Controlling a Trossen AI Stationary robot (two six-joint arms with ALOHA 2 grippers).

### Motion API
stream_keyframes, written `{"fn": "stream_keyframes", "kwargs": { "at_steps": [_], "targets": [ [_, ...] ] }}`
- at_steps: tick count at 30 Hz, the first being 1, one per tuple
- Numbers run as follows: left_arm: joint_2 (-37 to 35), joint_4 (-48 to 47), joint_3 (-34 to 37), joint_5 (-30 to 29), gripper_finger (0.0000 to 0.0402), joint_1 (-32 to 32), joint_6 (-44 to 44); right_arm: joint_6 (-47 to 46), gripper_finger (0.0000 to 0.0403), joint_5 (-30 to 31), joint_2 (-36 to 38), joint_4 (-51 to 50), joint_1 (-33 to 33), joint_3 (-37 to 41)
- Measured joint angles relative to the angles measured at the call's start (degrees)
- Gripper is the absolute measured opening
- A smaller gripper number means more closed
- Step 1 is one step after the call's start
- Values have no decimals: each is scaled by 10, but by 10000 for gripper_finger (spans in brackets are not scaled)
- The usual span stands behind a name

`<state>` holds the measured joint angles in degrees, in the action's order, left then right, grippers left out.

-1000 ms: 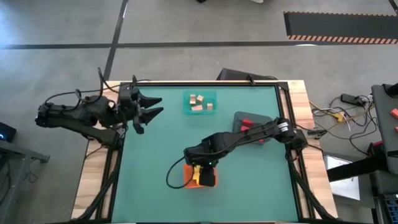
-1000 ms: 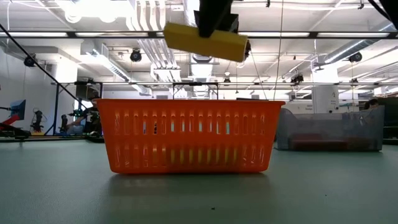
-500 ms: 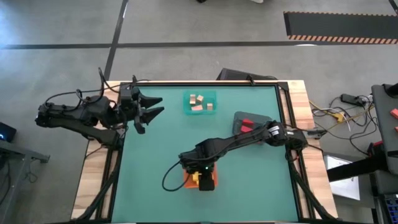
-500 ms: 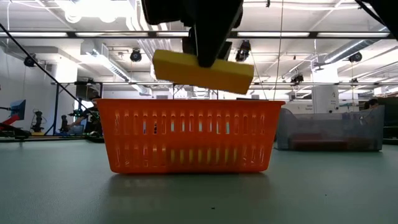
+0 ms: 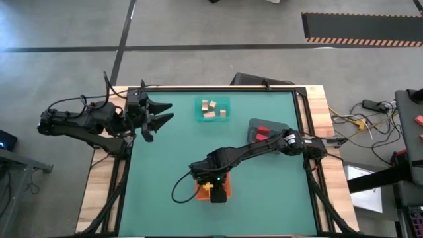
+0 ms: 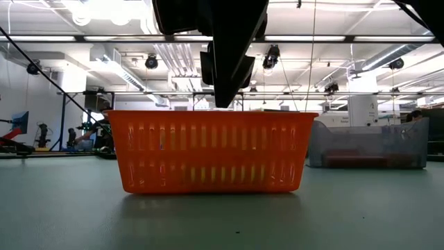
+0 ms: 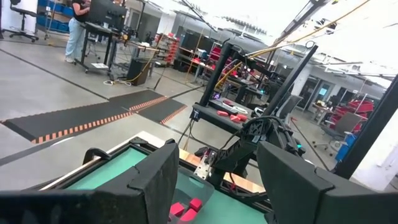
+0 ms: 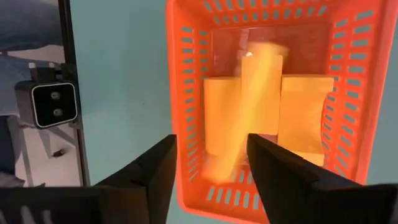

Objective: Sort & place blocks by color
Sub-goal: Return to Home Position

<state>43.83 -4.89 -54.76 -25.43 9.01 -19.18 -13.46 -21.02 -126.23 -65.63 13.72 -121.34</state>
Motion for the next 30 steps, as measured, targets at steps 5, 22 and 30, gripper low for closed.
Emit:
{"fn": "stream_keyframes", "kwargs": {
  "at_steps": [5,22,30],
  "targets": [
    [1,-1,0,18,201,1,-7,-1,191,7,3,-1,0,0],
    [-16,-1,101,150,191,65,-15,70,128,152,101,54,-16,43],
    [-40,39,171,151,120,72,-28,90,101,152,226,249,-48,225]
  ]
}}
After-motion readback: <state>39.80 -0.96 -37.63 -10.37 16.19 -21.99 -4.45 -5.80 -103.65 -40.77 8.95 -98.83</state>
